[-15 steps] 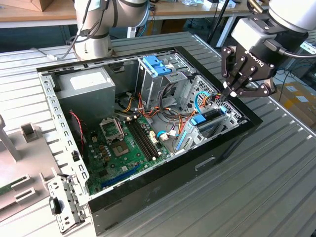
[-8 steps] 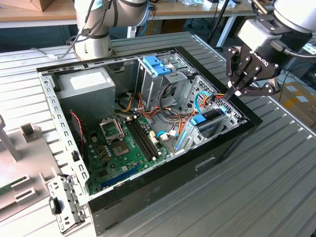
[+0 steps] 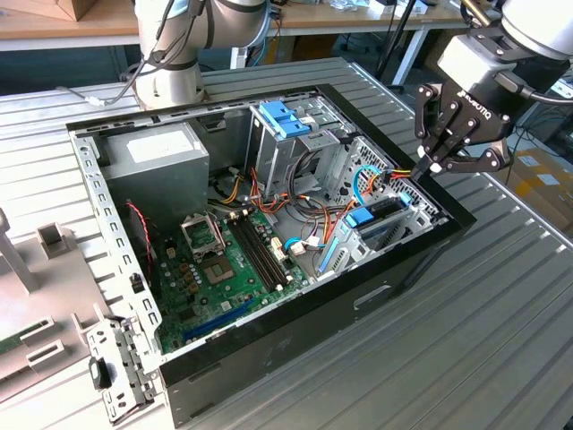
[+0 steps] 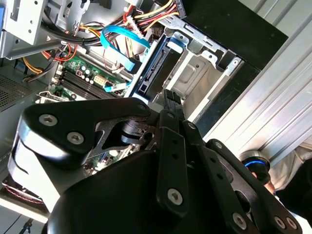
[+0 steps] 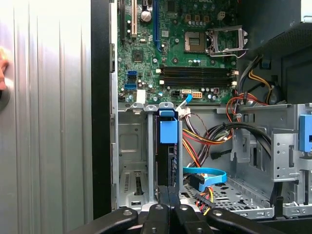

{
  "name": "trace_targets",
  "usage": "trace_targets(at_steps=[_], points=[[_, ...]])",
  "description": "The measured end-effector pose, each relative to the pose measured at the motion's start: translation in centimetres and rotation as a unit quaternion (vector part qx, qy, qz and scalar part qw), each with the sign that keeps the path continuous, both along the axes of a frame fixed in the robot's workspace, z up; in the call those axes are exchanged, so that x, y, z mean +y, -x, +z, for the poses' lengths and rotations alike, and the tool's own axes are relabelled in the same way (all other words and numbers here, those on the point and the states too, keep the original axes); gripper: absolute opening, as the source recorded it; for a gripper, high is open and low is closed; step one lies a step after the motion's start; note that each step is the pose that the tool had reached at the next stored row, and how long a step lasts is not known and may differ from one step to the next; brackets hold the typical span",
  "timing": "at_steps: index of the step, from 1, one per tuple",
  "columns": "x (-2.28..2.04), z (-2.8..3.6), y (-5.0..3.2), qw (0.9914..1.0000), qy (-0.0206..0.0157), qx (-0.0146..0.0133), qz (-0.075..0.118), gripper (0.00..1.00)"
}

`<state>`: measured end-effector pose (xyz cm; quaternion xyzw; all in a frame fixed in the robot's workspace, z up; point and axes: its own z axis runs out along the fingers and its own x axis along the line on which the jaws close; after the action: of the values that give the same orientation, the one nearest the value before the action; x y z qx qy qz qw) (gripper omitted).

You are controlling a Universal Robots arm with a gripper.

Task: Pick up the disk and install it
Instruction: 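Insert the first disk wire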

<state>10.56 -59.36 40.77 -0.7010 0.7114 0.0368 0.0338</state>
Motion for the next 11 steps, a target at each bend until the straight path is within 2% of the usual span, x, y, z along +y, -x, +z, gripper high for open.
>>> trace_targets(at_steps=[11], points=[[0.00, -0.06, -0.01, 1.00000, 0.0000, 0.0000, 0.001, 0.11]])
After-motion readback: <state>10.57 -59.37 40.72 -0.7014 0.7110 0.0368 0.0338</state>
